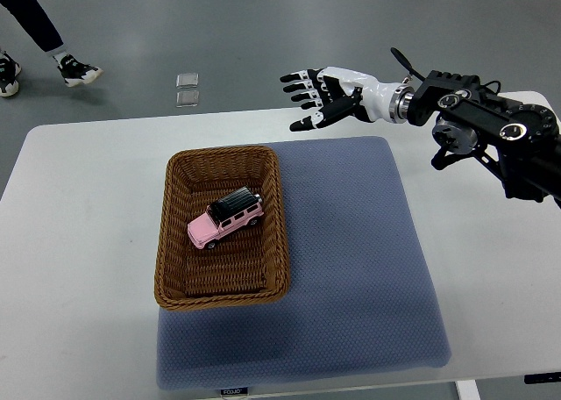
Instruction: Place pink car in brown basket
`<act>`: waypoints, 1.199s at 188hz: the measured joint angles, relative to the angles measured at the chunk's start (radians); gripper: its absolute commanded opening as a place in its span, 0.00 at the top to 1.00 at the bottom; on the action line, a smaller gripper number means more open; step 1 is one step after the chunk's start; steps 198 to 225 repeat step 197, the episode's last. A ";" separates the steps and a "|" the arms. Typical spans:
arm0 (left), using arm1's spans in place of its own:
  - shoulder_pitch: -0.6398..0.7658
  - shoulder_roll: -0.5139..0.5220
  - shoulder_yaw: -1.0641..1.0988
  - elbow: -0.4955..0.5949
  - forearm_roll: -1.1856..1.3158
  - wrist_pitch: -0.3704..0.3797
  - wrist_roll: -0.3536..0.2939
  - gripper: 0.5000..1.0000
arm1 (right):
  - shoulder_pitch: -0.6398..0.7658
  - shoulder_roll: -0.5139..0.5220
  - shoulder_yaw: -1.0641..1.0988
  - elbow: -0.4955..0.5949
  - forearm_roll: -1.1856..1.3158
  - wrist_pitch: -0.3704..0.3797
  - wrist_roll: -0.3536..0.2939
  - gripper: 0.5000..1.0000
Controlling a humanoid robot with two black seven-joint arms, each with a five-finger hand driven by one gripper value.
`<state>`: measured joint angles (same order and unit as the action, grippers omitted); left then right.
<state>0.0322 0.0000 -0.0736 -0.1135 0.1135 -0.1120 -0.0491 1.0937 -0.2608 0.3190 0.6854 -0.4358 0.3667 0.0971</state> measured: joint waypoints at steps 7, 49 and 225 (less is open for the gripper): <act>0.000 0.000 0.000 0.000 0.000 0.000 0.000 0.00 | -0.007 -0.009 0.001 -0.008 0.047 0.007 -0.006 0.20; 0.000 0.000 0.000 0.000 0.000 0.000 0.000 0.00 | -0.070 -0.023 0.009 -0.075 0.250 0.042 -0.013 0.20; 0.000 0.000 0.000 0.000 0.000 0.000 0.000 0.00 | -0.183 -0.003 0.064 -0.139 0.563 0.078 -0.056 0.17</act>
